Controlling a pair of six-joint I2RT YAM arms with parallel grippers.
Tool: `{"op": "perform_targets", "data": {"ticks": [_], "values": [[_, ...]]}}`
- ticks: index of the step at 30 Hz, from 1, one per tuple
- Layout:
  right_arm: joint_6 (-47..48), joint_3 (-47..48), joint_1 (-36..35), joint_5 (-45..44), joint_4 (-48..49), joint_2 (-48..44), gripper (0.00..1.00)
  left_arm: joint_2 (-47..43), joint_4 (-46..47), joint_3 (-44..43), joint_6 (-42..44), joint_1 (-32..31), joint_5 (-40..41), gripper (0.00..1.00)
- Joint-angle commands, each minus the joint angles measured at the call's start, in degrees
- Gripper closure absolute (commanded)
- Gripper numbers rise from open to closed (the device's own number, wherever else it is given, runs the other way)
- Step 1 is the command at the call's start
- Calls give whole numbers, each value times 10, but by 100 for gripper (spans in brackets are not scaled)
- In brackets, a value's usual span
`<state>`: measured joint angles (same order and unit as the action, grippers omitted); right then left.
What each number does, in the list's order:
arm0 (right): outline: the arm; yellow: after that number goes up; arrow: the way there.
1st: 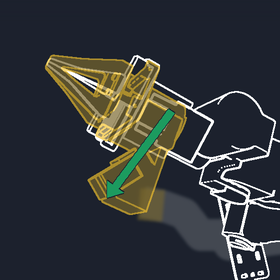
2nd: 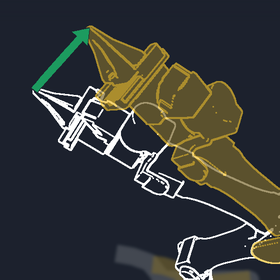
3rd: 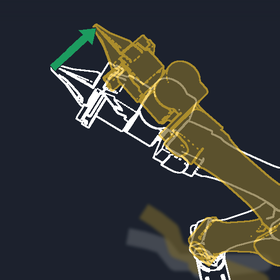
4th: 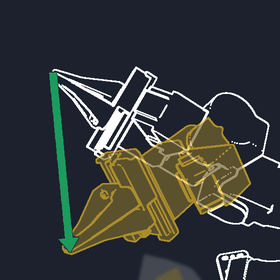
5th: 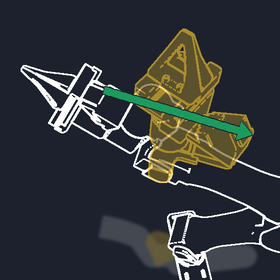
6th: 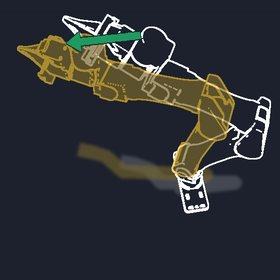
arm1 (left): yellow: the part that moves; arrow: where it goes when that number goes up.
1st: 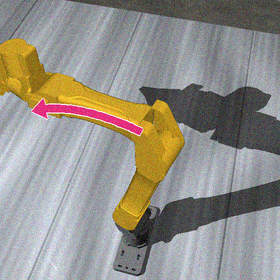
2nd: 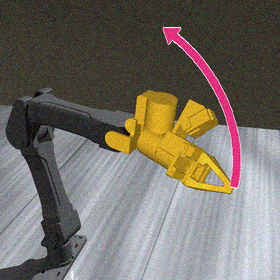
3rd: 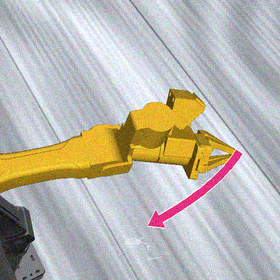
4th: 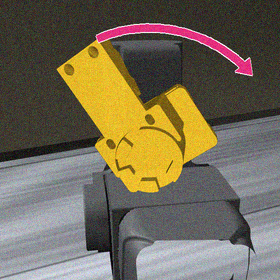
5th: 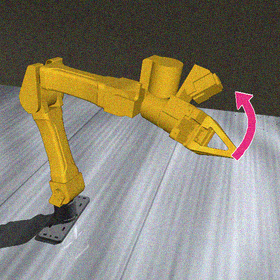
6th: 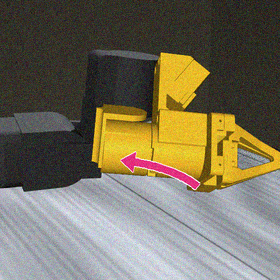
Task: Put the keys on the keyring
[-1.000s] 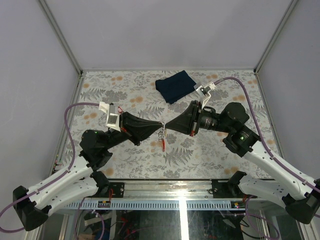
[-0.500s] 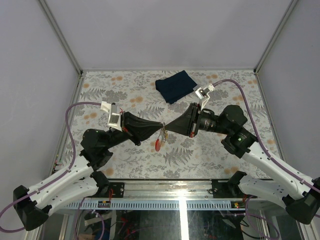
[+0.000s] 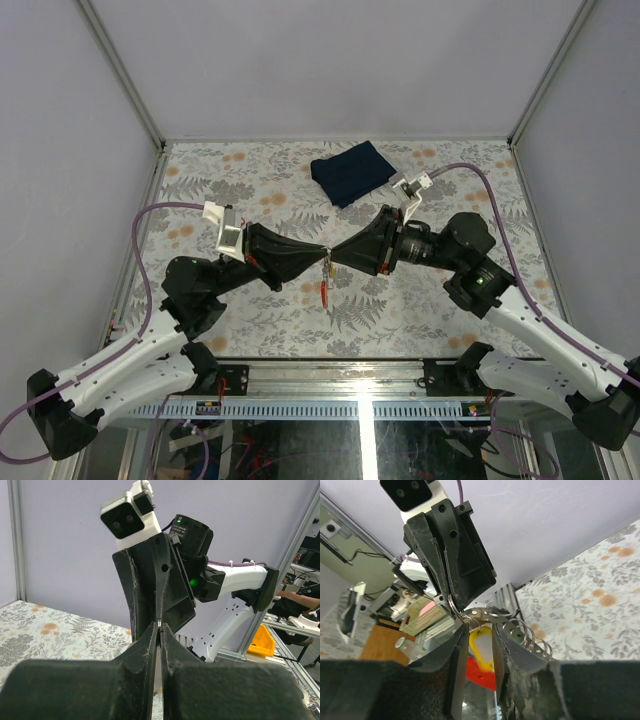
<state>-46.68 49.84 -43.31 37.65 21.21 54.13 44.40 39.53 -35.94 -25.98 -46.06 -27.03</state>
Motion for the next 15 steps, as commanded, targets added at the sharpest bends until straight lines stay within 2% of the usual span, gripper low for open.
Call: {"op": "perform_targets", "data": {"ticks": [1, 8, 15], "values": [[110, 4, 3, -17, 1, -43, 67, -8, 34, -25, 6, 2, -5, 100], [222, -8, 4, -12, 31, -71, 69, -7, 32, -25, 6, 2, -9, 100], [251, 6, 3, 32, 30, -47, 66, 0, 33, -32, 5, 2, -22, 100]]}}
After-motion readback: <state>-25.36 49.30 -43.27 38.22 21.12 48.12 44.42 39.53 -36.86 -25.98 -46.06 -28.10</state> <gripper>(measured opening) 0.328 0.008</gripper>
